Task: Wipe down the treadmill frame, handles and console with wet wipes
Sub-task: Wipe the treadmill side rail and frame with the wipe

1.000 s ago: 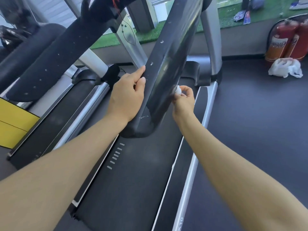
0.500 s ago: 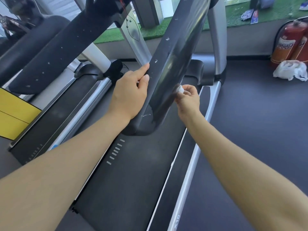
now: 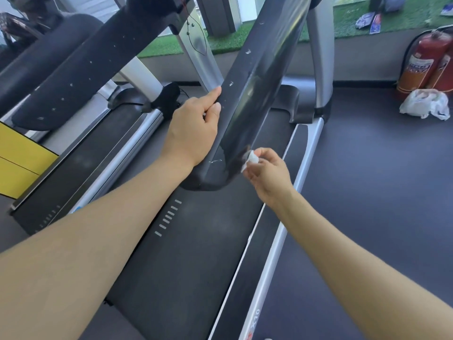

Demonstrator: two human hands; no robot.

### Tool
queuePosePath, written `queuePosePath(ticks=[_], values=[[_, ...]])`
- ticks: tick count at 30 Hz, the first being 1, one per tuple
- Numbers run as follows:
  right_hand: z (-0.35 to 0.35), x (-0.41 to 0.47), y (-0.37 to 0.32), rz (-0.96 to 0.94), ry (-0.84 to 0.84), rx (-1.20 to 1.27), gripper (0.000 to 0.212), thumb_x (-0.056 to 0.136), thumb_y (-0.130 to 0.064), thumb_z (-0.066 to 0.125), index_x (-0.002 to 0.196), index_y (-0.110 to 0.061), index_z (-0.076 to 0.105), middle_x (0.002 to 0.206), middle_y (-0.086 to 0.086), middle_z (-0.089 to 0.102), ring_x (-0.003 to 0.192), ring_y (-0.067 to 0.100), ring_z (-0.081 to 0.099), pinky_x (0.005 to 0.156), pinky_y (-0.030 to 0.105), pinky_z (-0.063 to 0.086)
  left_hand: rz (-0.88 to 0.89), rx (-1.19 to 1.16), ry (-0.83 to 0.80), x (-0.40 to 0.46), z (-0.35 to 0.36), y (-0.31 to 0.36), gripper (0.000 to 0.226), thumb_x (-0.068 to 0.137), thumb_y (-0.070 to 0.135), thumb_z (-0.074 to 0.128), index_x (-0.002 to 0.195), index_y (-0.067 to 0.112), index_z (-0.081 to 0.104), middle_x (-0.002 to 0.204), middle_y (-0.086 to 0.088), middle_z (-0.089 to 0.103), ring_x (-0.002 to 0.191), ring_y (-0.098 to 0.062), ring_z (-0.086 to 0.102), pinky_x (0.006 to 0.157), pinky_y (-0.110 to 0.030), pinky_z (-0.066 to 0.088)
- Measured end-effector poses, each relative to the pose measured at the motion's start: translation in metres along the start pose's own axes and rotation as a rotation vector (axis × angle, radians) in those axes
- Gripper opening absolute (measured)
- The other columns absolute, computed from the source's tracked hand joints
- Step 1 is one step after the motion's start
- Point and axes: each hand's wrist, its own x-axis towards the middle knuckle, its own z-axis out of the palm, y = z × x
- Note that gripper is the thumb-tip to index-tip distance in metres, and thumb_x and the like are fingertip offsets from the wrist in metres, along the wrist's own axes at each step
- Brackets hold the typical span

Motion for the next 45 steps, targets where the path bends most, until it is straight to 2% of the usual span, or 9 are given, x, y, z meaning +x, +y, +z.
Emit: queuePosePath(ticks=[5,11,17,20,23,26,32,39,45], values=[[0.011,-0.003,0.004,-0.105,0.106,-0.036,0.027,0.091,0.008,0.044,0.075,-0.014,0.046,0.066,0.005,0.046,0.06,0.016,0.042,0.06,0.024,0.04,0.002,0.005,0.001,0.001,0.0,-0.001,0.04,0.101,0.025,0.039,0.14,0.028,0.045,0.113,-0.007,0.061,0.095,-0.015,0.05,0.077,-0.012,0.029],[0.022,-0.075,0.022,-0.301,0.014,-0.218,0.011,0.094,-0.009,0.056,0.084,-0.013,0.056,0.066,-0.007,0.056,0.062,0.013,0.054,0.063,0.024,0.045,0.013,0.009,0.011,0.001,0.0,-0.002,0.039,0.101,0.024,0.04,0.139,0.026,0.046,0.11,-0.01,0.061,0.104,-0.021,0.052,0.078,-0.013,0.028],[0.014,-0.026,0.0,-0.289,0.166,-0.261,0.012,0.095,-0.013,0.055,0.083,-0.016,0.056,0.067,-0.007,0.055,0.057,0.002,0.056,0.077,0.032,0.051,0.014,0.022,0.011,0.001,0.001,-0.001,0.039,0.101,0.023,0.039,0.139,0.026,0.046,0.103,-0.012,0.06,0.09,-0.012,0.044,0.073,-0.012,0.025],[0.022,-0.041,0.01,-0.304,0.201,-0.238,0.012,0.095,-0.017,0.055,0.083,-0.017,0.056,0.065,-0.011,0.056,0.06,0.005,0.055,0.074,0.033,0.05,0.009,0.02,0.012,0.001,0.001,-0.002,0.039,0.101,0.023,0.039,0.139,0.027,0.046,0.102,-0.011,0.059,0.089,-0.012,0.043,0.073,-0.013,0.025],[0.032,-0.083,0.032,-0.362,0.106,-0.265,0.008,0.095,-0.019,0.055,0.089,-0.017,0.059,0.086,0.004,0.063,0.071,0.022,0.059,0.075,0.036,0.052,0.016,0.021,0.015,0.001,0.001,-0.002,0.039,0.101,0.023,0.04,0.139,0.026,0.047,0.099,-0.007,0.057,0.089,-0.013,0.044,0.073,-0.013,0.026],[0.033,-0.087,0.031,-0.422,0.067,-0.296,0.008,0.096,-0.016,0.055,0.089,-0.017,0.059,0.093,0.015,0.061,0.07,0.022,0.06,0.072,0.033,0.053,0.016,0.024,0.013,0.001,0.001,-0.002,0.039,0.101,0.023,0.04,0.139,0.026,0.047,0.098,-0.007,0.056,0.088,-0.012,0.044,0.072,-0.014,0.026],[0.026,-0.029,-0.014,-0.45,0.195,-0.349,0.012,0.093,-0.017,0.058,0.082,-0.02,0.058,0.071,-0.004,0.059,0.065,0.011,0.059,0.079,0.047,0.054,0.013,0.016,0.005,0.002,0.002,-0.003,0.039,0.101,0.024,0.039,0.14,0.027,0.045,0.107,-0.009,0.06,0.095,-0.015,0.049,0.074,-0.014,0.027],[0.036,-0.091,0.026,-0.515,0.054,-0.323,0.01,0.095,-0.013,0.056,0.088,-0.019,0.06,0.099,0.008,0.062,0.068,0.017,0.057,0.069,0.026,0.05,0.008,-0.002,0.011,0.004,0.004,-0.007,0.039,0.1,0.026,0.04,0.139,0.028,0.047,0.116,-0.006,0.06,0.107,-0.02,0.053,0.082,-0.017,0.032],[0.045,-0.031,-0.028,-0.589,0.144,-0.416,0.008,0.093,-0.02,0.06,0.094,-0.015,0.065,0.094,0.013,0.063,0.07,0.016,0.059,0.074,0.031,0.053,0.004,-0.039,0.009,0.006,0.004,-0.01,0.039,0.1,0.027,0.041,0.138,0.029,0.047,0.114,-0.006,0.061,0.107,-0.021,0.053,0.085,-0.02,0.034]])
